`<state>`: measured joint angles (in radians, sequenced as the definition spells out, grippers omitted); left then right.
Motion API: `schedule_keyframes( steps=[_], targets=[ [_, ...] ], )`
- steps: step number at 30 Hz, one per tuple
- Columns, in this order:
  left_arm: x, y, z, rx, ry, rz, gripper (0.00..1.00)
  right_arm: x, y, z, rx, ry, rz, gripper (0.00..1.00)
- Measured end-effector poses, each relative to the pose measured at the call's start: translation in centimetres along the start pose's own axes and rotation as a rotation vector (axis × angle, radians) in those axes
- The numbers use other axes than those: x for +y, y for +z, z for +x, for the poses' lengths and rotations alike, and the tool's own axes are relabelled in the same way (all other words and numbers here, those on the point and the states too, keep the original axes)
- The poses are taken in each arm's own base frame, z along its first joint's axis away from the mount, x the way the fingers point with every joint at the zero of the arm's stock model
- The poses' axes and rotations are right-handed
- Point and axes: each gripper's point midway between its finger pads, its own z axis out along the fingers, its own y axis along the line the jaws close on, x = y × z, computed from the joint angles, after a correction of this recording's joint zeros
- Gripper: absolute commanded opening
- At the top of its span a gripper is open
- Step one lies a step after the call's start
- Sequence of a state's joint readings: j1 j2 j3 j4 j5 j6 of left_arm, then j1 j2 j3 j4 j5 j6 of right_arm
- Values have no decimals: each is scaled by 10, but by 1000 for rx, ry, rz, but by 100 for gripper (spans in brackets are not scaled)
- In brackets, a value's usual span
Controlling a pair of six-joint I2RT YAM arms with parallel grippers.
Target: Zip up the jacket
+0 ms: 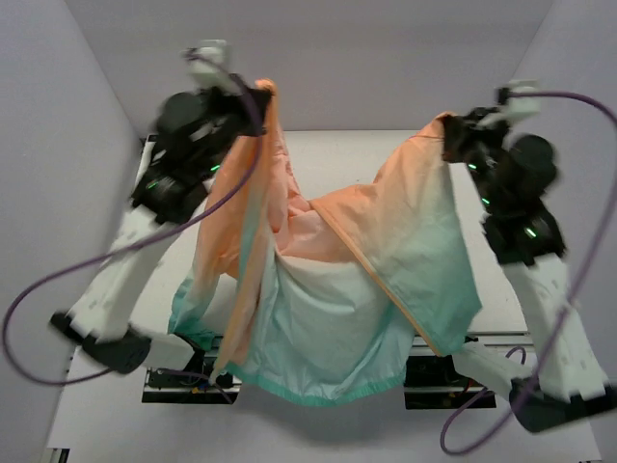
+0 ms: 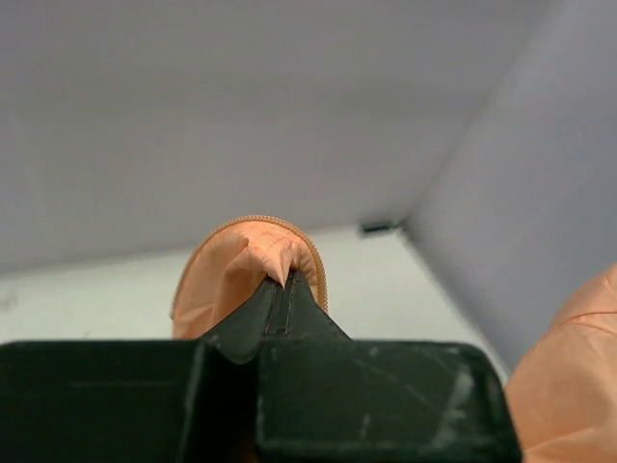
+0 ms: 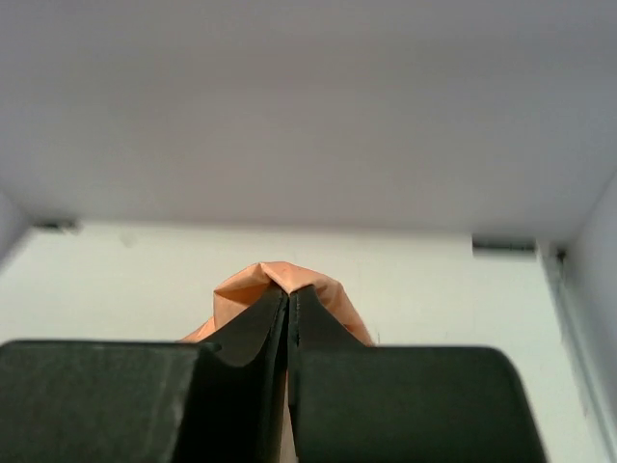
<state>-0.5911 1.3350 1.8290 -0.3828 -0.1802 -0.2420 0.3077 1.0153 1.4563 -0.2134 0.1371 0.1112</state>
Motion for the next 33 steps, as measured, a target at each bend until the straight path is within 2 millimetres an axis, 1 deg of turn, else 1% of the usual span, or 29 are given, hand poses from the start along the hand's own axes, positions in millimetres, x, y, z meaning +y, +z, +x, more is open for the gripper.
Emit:
schedule_keyframes(
  steps=[1,2,3,4,5,6,7,8,9,10,11,13,14,15,17,18,19,21,23,25,26,27,28,29,30,32,33],
  targets=[
    [11,26,33,69,7,-44,0,-8,19,35,76,-1,38,0],
    [25,53,71,144,11,-86,0,-15,37,70,151,-1,69,0],
    [41,78,113,231,11,-117,1,-25,54,112,244,-1,103,0],
    [64,101,157,318,5,-160,8,-36,67,149,327,3,137,0],
    [87,118,198,399,-2,-195,24,-47,77,184,403,9,170,6],
    [112,132,239,486,-13,-230,67,-58,85,218,480,23,201,17],
    [134,143,273,560,-27,-258,95,-69,91,245,535,34,230,51],
    [156,155,308,626,-49,-283,98,-79,94,272,595,45,257,71],
    [174,163,338,679,-71,-299,98,-87,97,293,644,51,276,83],
    [190,165,361,725,-87,-321,98,-94,98,311,686,54,294,88],
    [206,164,385,774,-101,-339,98,-99,99,325,723,54,307,89],
    [221,150,416,861,-127,-361,98,-102,97,341,768,55,315,89],
    [224,142,425,893,-135,-366,98,-102,96,343,779,58,318,89],
    [222,134,428,916,-143,-362,98,-101,93,342,783,61,318,89],
    [212,118,422,936,-151,-346,98,-97,90,331,768,69,306,89],
    [203,108,413,937,-152,-335,98,-93,86,323,750,77,291,89],
    [194,97,400,936,-155,-322,98,-88,77,315,736,85,275,89],
    [174,77,364,886,-163,-284,98,-76,53,297,705,110,230,89],
    [152,50,330,828,-186,-243,98,-63,25,286,680,134,193,89],
    [134,15,303,770,-221,-213,98,-52,1,284,669,156,164,89],
    [127,-4,296,752,-248,-204,98,-44,-13,288,675,168,145,89],
    [122,-21,293,737,-275,-196,98,-37,-26,295,692,181,132,89],
    [117,-37,295,727,-300,-187,98,-32,-38,304,715,192,122,89],
    [114,-51,301,731,-327,-179,98,-23,-55,318,752,208,103,89],
    [112,-65,312,753,-353,-177,98,-18,-69,329,787,219,88,89],
    [110,-93,347,838,-402,-189,98,-5,-98,353,867,245,56,89],
    [107,-104,363,884,-419,-193,98,0,-110,363,903,255,44,89]
  ],
)
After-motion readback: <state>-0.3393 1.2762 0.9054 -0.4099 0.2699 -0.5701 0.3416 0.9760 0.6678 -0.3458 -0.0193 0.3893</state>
